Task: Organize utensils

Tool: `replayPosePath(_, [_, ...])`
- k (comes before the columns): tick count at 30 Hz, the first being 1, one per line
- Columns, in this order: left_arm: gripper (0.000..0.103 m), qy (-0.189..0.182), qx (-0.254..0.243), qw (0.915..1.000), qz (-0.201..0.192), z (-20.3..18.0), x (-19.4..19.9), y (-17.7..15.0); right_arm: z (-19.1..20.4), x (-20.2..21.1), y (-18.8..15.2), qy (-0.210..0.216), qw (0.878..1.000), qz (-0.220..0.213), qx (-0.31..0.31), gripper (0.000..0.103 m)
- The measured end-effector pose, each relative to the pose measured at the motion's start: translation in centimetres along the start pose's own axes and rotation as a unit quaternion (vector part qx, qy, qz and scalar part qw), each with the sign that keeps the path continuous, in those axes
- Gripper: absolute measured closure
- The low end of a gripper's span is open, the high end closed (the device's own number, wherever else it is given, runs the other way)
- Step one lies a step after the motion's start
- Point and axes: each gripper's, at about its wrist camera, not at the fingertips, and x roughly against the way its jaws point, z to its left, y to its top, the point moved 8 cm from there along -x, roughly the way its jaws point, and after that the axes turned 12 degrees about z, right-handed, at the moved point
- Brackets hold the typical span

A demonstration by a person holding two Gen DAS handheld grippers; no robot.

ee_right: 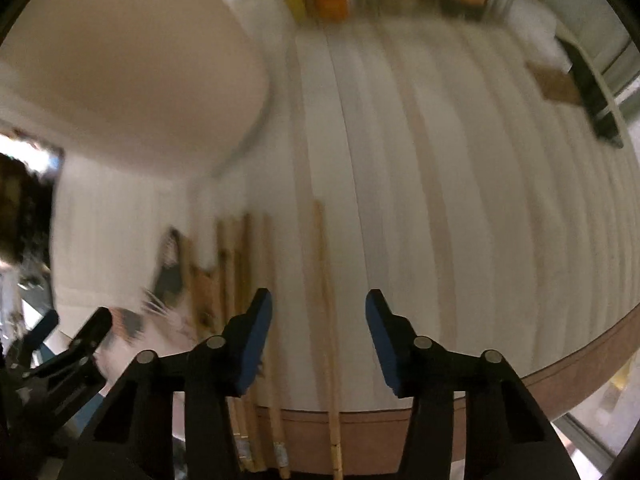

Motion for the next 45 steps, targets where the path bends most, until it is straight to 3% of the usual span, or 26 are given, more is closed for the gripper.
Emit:
replayPosePath(1, [0.002, -0.015, -0.003, 0.9999, 0.004, -0.6, -0.2, 0.0, 0.0, -0.9, -0.3, -0.007, 1.0, 0.011, 0.006, 0.065])
replayPosePath(3, [0.014, -0.05, -0.015, 0.9985, 0.015, -2.3, -0.7, 0.0, 0.2, -1.4, -0.7, -0.035, 0.999, 0.003, 0.03, 0.085])
replayPosePath(5, [0.029, -0.067, -0.027, 0.997, 0.029, -3.7, -1.4, 0.0, 0.0, -1.7, -1.2, -0.065, 0.997, 0.005, 0.05, 0.097])
replayPosePath(7, [0.041, -0.068, -0.042, 0.9962, 0.033, -5.0, -2.0, 0.1, -0.9, -1.6, -1.5, -0.076, 0.996, -0.001, 0.039, 0.097])
replayPosePath(12, [0.084, -0.045, -0.073, 0.9959, 0.027, -6.3, -2.8, 0.1, -3.6, -1.5, -1.9, -0.081, 0.997, 0.002, 0.016, 0.096])
replayPosePath(13, [0.097, -0.046, -0.075, 0.9958, 0.027, -6.3, -2.8, 0.1, -4.0, -1.6, -2.0, -0.077, 0.997, 0.004, 0.014, 0.096])
replayPosePath(20, [0.098, -0.033, -0.041, 0.998, 0.034, -2.1, -2.9, 0.1, -5.5, -2.0, -2.7, -0.071, 0.997, 0.017, 0.01, 0.096])
replayPosePath(25, [0.098, -0.033, -0.034, 0.9982, 0.036, -0.6, -2.8, 0.4, -2.0, -2.6, -2.1, -0.066, 0.997, 0.021, 0.027, 0.096])
replayPosePath(34, [0.097, -0.02, -0.043, 0.9983, 0.033, -3.4, -2.8, 0.4, 0.0, -3.8, -1.9, -0.112, 0.991, 0.058, 0.052, 0.091])
replayPosePath(38, [0.098, -0.018, -0.042, 0.9984, 0.035, -2.7, -2.8, 0.7, 0.1, -4.0, -2.6, -0.115, 0.99, 0.061, 0.053, 0.086])
replayPosePath(40, [0.098, -0.019, -0.043, 0.9984, 0.033, -2.6, -2.8, 1.0, 0.1, -3.9, -2.2, -0.114, 0.99, 0.059, 0.051, 0.088])
replayPosePath(41, [0.099, -0.02, -0.041, 0.9984, 0.033, -2.5, -2.8, 1.3, 0.4, -3.9, -2.1, -0.11, 0.991, 0.056, 0.054, 0.096])
replayPosePath(45, [0.099, -0.03, -0.023, 0.9986, 0.036, -2.0, -2.7, 2.5, -0.8, -3.1, -2.2, -0.11, 0.992, 0.038, 0.051, 0.096])
